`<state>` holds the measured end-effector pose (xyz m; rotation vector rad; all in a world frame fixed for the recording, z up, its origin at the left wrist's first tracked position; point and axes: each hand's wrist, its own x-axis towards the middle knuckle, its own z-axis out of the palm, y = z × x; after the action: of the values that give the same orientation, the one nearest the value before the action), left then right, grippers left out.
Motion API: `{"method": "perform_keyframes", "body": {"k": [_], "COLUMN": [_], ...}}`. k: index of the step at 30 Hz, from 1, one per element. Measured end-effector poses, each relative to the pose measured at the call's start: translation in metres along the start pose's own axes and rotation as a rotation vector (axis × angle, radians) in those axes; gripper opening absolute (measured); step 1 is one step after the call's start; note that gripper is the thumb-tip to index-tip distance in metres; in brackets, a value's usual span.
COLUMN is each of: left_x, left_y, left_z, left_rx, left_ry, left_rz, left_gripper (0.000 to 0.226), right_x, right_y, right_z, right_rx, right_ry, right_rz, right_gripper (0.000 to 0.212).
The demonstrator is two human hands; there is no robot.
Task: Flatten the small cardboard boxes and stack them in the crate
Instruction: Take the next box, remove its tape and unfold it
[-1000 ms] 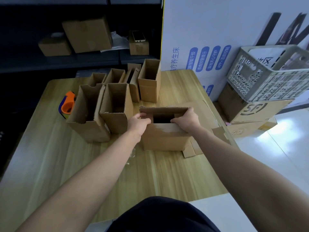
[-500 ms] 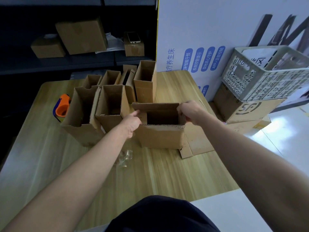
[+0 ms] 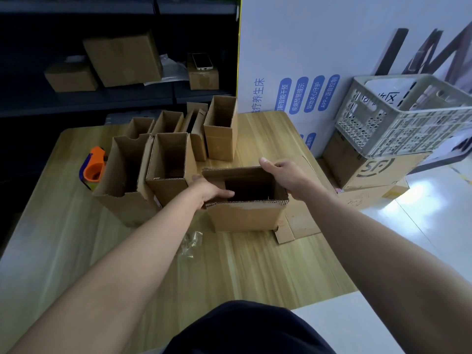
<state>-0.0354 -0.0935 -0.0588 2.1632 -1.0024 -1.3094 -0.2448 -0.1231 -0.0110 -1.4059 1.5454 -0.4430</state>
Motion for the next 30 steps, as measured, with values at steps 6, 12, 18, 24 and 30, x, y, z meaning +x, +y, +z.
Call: {"method": "perform_keyframes", "body": {"k": [6,12,18,24,30], "left_x": [0.000,-0.009,-0.019,-0.018,-0.005], "left_y": [-0.001,0.005,0.018,0.013,-0.008], "left_z": [0.007,-0.001,0.011,0.002,0.021], "left_rx": [-0.024,-0.650,-0.973,-1.098,-0.885], "left_ry": [0.125,0.066,-0.031,-0.057,-0.182], "left_rz": [0.122,0.228,0.201,0.023,-0.181], "left_gripper": [0.082,0.009,0.024,0.027,0.060], "right_x": [-0.001,0.000,0.000,-0.002,-0.005], "right_y": [-0.003,-0.004,-0.003,0.030,0.068], "right_z": [-0.001,-0.009,0.008,-0.008,-0.024], "right_rx": [0.027,0.053,0.097,-0.066,-0.068], "right_ry": [0.027,0.117,-0.068,0.091,0.071], "right_rz": [0.015,0.031,0.048,0.118,0.262], "right_gripper": [0.064,0.078,0.063,0.094,0.059]}}
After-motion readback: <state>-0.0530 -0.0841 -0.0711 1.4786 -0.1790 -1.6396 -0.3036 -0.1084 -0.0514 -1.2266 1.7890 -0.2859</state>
